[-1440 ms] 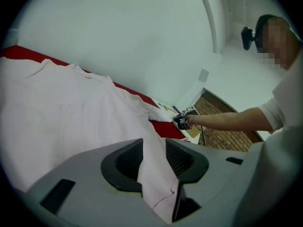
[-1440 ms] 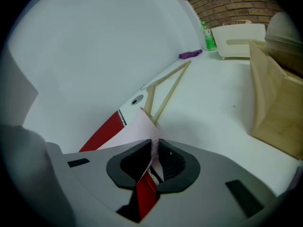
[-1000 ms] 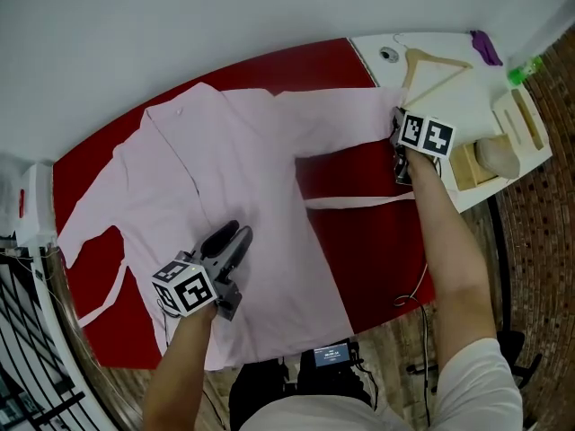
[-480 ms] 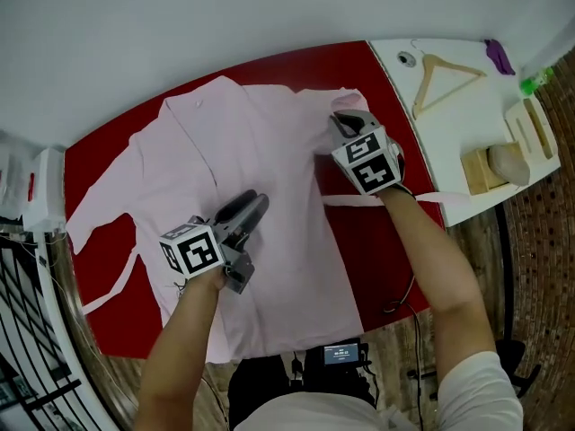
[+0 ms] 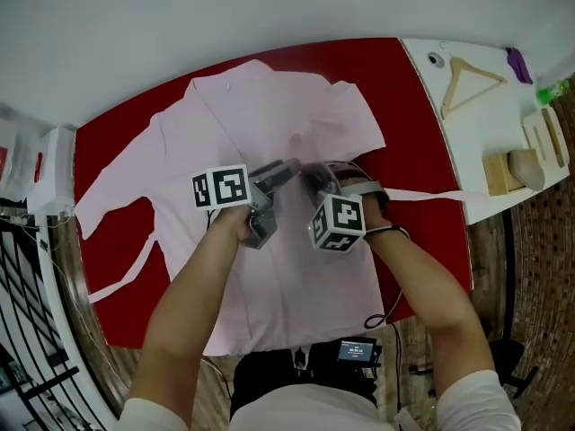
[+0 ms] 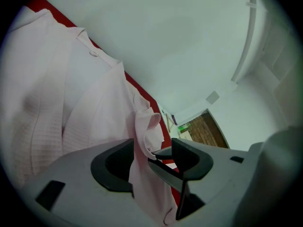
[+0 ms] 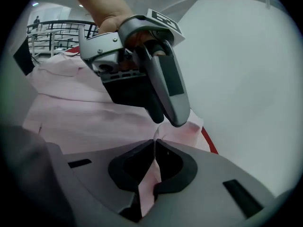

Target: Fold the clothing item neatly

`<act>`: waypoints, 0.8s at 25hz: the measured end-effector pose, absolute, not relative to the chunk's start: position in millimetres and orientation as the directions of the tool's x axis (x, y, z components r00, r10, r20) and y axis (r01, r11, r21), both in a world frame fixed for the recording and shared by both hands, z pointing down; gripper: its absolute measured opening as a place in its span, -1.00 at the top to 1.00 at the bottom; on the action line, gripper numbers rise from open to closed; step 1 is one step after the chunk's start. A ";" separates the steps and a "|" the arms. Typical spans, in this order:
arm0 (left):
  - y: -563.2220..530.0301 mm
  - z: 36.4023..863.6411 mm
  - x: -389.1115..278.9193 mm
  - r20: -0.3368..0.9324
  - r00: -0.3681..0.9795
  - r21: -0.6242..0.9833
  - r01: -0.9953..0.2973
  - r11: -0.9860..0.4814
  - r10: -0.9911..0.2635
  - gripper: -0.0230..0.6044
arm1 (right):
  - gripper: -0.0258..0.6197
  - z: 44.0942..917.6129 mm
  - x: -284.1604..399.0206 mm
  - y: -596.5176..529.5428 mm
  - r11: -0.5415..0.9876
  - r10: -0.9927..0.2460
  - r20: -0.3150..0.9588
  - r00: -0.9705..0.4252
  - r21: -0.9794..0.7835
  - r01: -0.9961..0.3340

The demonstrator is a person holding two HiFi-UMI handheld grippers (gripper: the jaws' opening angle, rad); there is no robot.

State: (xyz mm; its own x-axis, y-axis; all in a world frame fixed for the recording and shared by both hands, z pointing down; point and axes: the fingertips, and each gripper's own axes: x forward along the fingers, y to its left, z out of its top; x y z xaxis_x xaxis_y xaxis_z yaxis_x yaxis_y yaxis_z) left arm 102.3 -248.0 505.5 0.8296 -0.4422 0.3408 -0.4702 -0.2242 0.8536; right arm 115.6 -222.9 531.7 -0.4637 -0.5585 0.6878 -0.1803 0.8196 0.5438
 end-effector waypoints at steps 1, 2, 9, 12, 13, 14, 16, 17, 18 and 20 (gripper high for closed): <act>-248.9 510.6 100.2 0.359 0.826 0.851 -0.481 -0.212 -0.434 0.20 | 0.85 533.3 116.1 -222.4 0.815 -0.565 0.686 -0.458 0.552 -0.179; -249.6 514.7 98.1 0.371 0.823 0.850 -0.487 -0.200 -0.429 0.20 | 0.85 533.4 117.5 -222.7 0.809 -0.573 0.683 -0.452 0.560 -0.180; -259.6 524.8 97.1 0.373 0.826 0.867 -0.472 -0.157 -0.423 0.20 | 0.85 516.4 123.3 -226.5 0.753 -0.636 0.623 -0.455 0.629 -0.193; -270.0 521.8 96.7 0.400 0.819 0.845 -0.504 -0.181 -0.412 0.20 | 0.85 508.0 121.0 -223.4 0.724 -0.652 0.598 -0.467 0.674 -0.147; -273.7 520.5 96.3 0.413 0.814 0.833 -0.519 -0.192 -0.408 0.20 | 0.85 506.7 120.7 -222.1 0.717 -0.653 0.595 -0.469 0.685 -0.130; -277.8 519.0 95.7 0.429 0.808 0.818 -0.537 -0.206 -0.404 0.20 | 0.85 506.1 120.5 -220.8 0.712 -0.653 0.593 -0.471 0.692 -0.115; -286.4 516.7 94.6 0.469 0.786 0.774 -0.585 -0.242 -0.402 0.20 | 0.85 506.0 120.2 -218.0 0.705 -0.651 0.592 -0.475 0.703 -0.089; -289.9 516.8 94.4 0.492 0.773 0.749 -0.610 -0.258 -0.400 0.20 | 0.85 505.8 120.1 -216.7 0.702 -0.651 0.591 -0.477 0.708 -0.081; -292.3 517.2 94.6 0.510 0.763 0.729 -0.629 -0.272 -0.397 0.20 | 0.85 505.4 120.1 -215.4 0.698 -0.652 0.588 -0.478 0.712 -0.076; -295.5 513.9 94.9 0.516 0.756 0.709 -0.641 -0.294 -0.404 0.55 | 0.85 502.5 120.6 -214.1 0.691 -0.658 0.579 -0.481 0.719 -0.080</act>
